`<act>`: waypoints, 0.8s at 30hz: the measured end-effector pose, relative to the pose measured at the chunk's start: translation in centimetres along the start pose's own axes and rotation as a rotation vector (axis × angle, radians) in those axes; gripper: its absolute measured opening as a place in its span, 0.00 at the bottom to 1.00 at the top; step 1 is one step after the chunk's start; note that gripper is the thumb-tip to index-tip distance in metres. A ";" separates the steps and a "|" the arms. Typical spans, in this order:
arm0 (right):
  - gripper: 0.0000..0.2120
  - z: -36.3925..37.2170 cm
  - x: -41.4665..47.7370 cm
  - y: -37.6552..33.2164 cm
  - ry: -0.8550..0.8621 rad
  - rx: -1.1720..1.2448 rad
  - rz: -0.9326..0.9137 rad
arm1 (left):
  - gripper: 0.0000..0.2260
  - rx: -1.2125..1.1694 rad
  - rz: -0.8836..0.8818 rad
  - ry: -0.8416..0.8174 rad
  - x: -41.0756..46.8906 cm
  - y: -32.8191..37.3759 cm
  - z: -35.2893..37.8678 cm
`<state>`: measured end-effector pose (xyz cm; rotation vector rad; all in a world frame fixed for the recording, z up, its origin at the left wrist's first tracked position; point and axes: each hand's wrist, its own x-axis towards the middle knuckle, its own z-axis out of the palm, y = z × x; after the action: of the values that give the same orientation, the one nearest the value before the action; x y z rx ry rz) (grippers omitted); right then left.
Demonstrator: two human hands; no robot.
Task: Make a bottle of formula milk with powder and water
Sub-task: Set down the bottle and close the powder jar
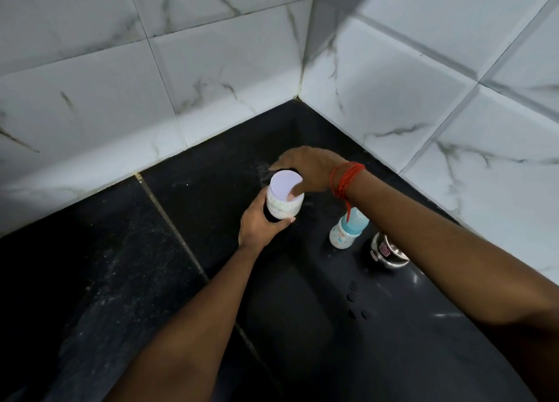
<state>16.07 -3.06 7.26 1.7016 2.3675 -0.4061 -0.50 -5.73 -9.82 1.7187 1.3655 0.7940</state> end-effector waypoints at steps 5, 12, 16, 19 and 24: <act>0.37 1.3 1.2 -0.7 -0.140 -0.091 -0.046 | 0.46 0.008 -0.010 0.001 0.1 -0.2 0.2; 0.34 0.9 1.1 -1.2 -0.070 -0.036 0.008 | 0.45 -0.004 0.011 -0.008 0.1 -0.2 0.2; 0.33 1.0 0.9 -1.6 -0.016 -0.108 0.018 | 0.44 -0.023 0.019 -0.016 0.1 -0.3 0.3; 0.33 1.4 0.8 -1.8 0.007 -0.091 0.050 | 0.44 -0.020 0.023 -0.021 0.1 -0.3 0.3; 0.33 2.3 0.7 -2.1 0.033 0.017 0.108 | 0.44 -0.017 0.028 -0.032 0.1 -0.5 0.3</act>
<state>13.87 -3.77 5.13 1.8482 2.2877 -0.3843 -0.43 -5.62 -10.41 1.7336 1.3121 0.7889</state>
